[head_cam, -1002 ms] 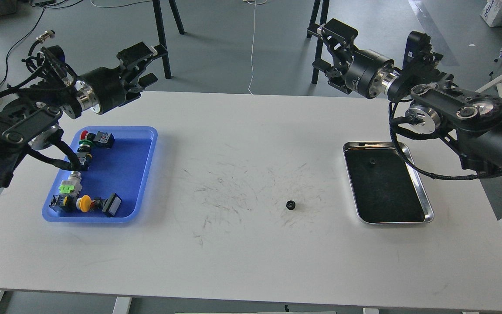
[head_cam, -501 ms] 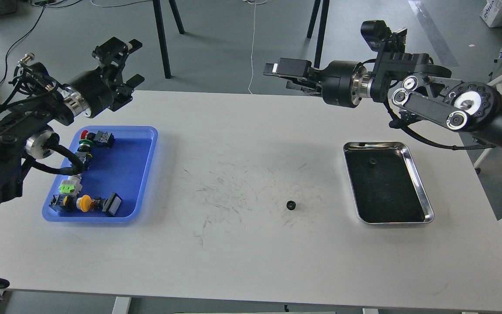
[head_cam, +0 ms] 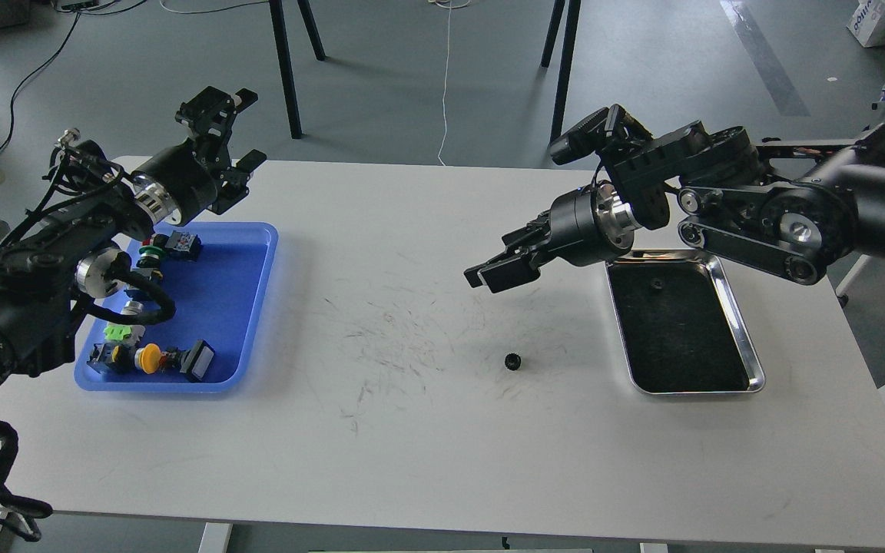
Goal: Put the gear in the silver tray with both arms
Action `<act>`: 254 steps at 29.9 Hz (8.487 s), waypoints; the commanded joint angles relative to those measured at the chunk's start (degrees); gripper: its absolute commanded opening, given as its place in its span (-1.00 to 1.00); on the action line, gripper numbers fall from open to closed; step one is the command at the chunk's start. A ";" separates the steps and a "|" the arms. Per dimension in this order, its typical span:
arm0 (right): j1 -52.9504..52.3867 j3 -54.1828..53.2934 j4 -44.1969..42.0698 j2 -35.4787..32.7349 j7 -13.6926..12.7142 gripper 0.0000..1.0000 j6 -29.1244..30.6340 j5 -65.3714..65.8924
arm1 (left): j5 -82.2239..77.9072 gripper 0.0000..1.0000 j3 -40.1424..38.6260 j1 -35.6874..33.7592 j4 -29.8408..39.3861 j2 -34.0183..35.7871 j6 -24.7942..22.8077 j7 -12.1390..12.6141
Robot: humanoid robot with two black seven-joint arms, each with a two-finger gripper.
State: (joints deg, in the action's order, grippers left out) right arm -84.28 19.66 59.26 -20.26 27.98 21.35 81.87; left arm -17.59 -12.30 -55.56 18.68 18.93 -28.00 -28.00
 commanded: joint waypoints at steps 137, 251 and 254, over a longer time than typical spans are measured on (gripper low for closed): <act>0.43 14.97 -11.53 6.65 0.02 -0.98 -0.87 7.25 | 3.17 0.97 -1.50 4.50 -0.13 0.76 0.00 0.00; 23.55 -35.56 -21.11 -3.48 -9.26 1.00 -14.15 -59.98 | 8.62 0.97 -10.37 4.68 -4.44 -0.65 0.00 0.00; 23.46 -36.88 -21.64 -1.37 -11.71 1.00 -14.41 -61.29 | 9.32 0.97 -11.78 3.01 -4.88 -0.91 0.00 0.00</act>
State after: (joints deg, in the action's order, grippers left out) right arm -60.79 -15.86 37.97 -23.36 18.19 7.18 21.93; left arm -8.93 -22.88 -51.08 14.08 18.26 -28.00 -28.00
